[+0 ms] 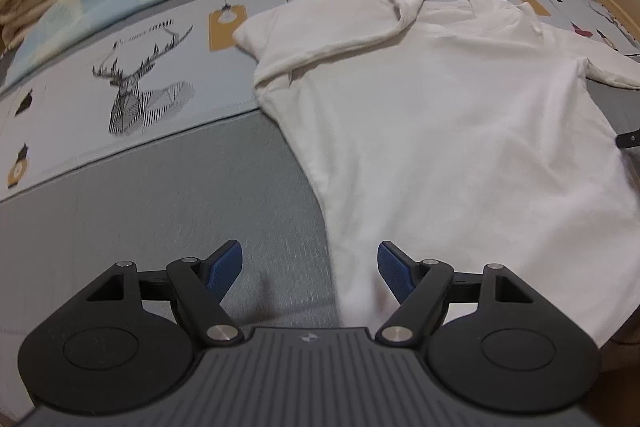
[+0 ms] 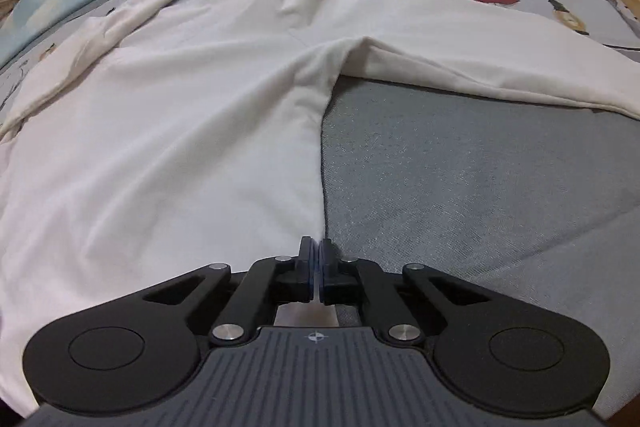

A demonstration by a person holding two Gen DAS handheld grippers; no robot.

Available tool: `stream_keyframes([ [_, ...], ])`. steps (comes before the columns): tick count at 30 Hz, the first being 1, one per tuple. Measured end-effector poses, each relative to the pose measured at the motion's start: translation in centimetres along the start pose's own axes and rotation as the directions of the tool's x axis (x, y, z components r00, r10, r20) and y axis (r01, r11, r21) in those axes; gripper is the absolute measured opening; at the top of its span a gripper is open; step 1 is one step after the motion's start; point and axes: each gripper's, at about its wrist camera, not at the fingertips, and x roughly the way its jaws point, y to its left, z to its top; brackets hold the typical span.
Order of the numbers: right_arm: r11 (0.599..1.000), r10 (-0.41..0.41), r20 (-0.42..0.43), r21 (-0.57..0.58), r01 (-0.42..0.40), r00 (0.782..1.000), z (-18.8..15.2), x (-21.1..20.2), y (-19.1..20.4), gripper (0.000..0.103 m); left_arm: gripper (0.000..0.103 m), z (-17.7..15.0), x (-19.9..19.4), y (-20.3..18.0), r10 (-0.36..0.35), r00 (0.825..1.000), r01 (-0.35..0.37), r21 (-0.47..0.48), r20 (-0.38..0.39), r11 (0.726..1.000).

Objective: Fold small clothes

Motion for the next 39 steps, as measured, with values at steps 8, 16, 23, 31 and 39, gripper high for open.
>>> stream_keyframes([
  [8, 0.994, -0.095, -0.003, 0.054, 0.095, 0.995, 0.0, -1.6, -1.5, 0.006, 0.078, -1.8, 1.4, -0.8, -0.119, 0.979, 0.126, 0.031, -0.163, 0.992],
  [16, 0.976, -0.212, -0.041, -0.052, 0.210, 0.976, 0.2, -2.9, 0.5, 0.027, 0.069, -3.1, 2.2, -1.6, -0.036, 0.969, 0.068, 0.124, -0.243, 0.990],
  [23, 0.996, -0.013, 0.262, 0.090, -0.011, 0.965, 6.2, -11.4, 6.2, 0.054, 0.069, 1.7, -1.6, -2.4, -0.010, 0.997, 0.014, -0.050, 0.078, 0.999],
  [31, 0.977, 0.099, 0.172, 0.173, -0.129, 0.980, 7.2, -8.1, 8.3, 0.050, 0.024, 9.9, -2.0, -5.2, -0.049, 0.972, 0.084, -0.145, 0.231, 0.986],
  [39, 0.966, 0.121, 0.202, 0.200, -0.162, 0.972, 9.4, -7.9, 6.4, 0.021, 0.013, 22.1, 6.4, -6.6, -0.087, 0.964, 0.115, -0.097, 0.252, 0.989],
])
